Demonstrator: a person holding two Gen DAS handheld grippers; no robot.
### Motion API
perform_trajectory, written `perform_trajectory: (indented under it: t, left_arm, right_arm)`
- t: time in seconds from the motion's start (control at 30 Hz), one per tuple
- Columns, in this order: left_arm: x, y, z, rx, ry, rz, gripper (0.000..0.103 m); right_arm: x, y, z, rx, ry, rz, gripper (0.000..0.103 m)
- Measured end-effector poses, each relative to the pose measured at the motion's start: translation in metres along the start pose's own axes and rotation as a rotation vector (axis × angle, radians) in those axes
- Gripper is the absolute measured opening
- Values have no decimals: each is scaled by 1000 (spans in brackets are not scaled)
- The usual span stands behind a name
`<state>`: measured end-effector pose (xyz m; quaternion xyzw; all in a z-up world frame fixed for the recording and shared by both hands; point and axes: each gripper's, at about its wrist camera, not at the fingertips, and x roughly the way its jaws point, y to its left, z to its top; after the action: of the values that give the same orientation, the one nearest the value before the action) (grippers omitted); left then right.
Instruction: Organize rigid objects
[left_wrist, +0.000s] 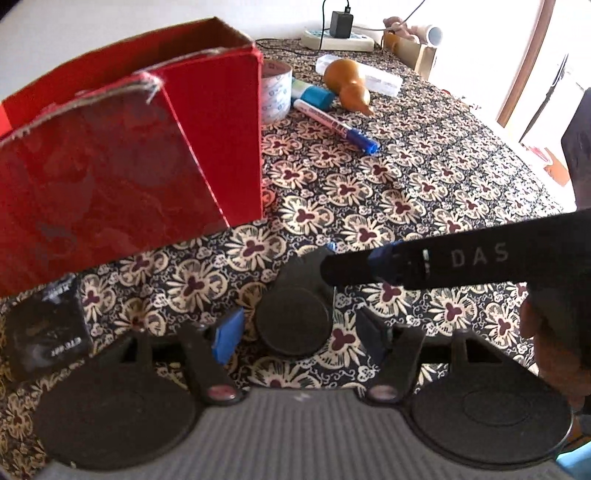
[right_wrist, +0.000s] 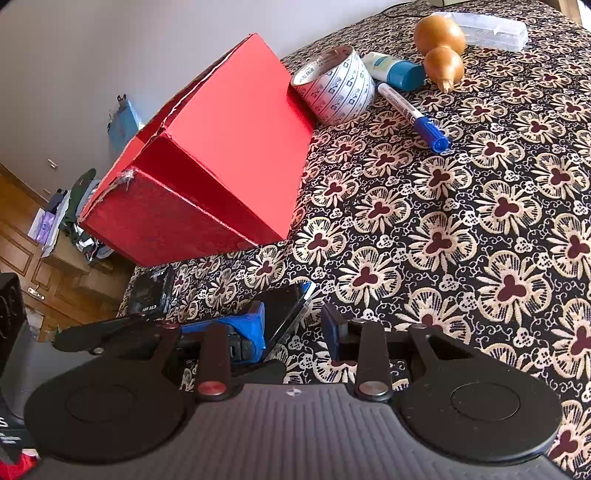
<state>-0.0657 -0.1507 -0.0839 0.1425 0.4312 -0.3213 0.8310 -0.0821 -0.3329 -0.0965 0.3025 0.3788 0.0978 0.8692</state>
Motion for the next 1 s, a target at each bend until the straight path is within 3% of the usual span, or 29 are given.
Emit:
perform_trajectory:
  t: [0.2, 0.27, 0.43, 0.67, 0.8, 1.0]
  left_arm:
    - [2, 1, -2, -22, -24, 11, 66]
    - [1, 2, -2, -28, -35, 15, 44]
    - [0, 11, -1, -82, -49, -6, 45]
    - [-7, 24, -3, -197, -45, -107, 45]
    - [-16, 24, -3, -200, -51, -114, 45]
    - [-45, 25, 5, -177, -104, -124, 44]
  right_arm:
    - [5, -1, 3, 19, 11, 16, 17]
    - [5, -2, 4, 28, 12, 18, 17]
    - [8, -4, 7, 71, 31, 51, 19]
    - [18, -3, 8, 124, 94, 137, 15]
    - [17, 3, 14, 117, 116, 160, 8]
    - [-3, 29, 32, 44, 71, 203, 6]
